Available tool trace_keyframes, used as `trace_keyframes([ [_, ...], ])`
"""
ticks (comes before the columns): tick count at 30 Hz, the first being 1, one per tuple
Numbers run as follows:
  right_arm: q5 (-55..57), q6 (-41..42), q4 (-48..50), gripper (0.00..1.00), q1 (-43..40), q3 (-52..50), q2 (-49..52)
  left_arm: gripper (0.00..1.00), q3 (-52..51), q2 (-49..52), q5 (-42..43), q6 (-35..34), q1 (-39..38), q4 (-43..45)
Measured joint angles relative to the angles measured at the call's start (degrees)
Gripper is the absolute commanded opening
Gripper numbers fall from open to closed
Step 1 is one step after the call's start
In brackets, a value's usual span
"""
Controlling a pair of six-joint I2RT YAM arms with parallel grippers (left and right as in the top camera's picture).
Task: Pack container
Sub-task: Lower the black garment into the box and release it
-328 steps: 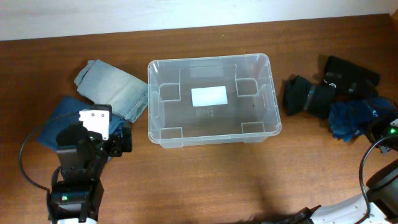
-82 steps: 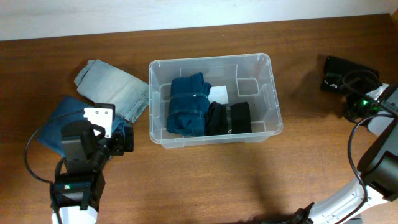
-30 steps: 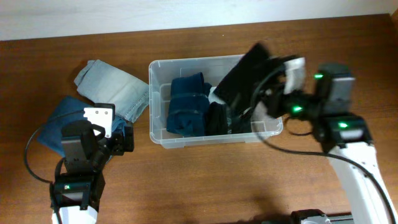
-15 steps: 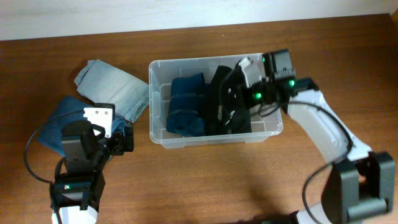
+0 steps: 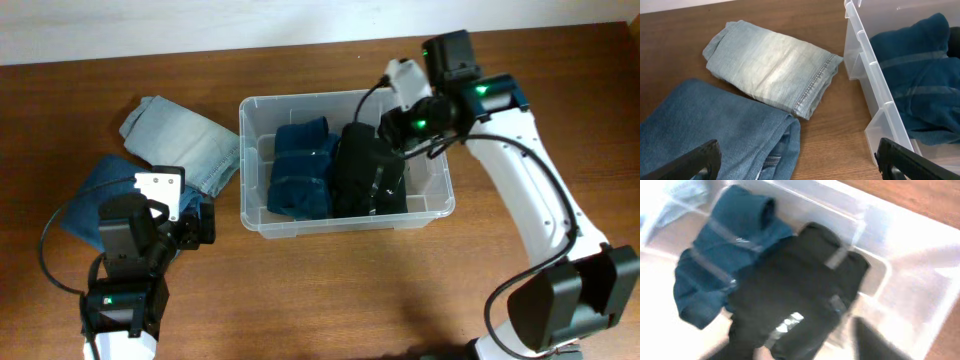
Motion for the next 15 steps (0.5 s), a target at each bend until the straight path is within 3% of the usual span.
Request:
trace_keyframes([
  [6, 0.0, -1.2, 0.0, 0.34, 5.4, -4.9, 2.1, 0.99, 0.0, 0.0, 0.0, 0.0, 0.0, 0.0],
  [10, 0.1, -1.6, 1.8, 0.47, 5.9, -9.0, 9.0, 0.99, 0.0, 0.0, 0.0, 0.0, 0.0, 0.0],
  [15, 0.0, -2.5, 3.9, 0.51, 5.1, -9.0, 14.4, 0.99, 0.0, 0.0, 0.0, 0.0, 0.0, 0.0],
])
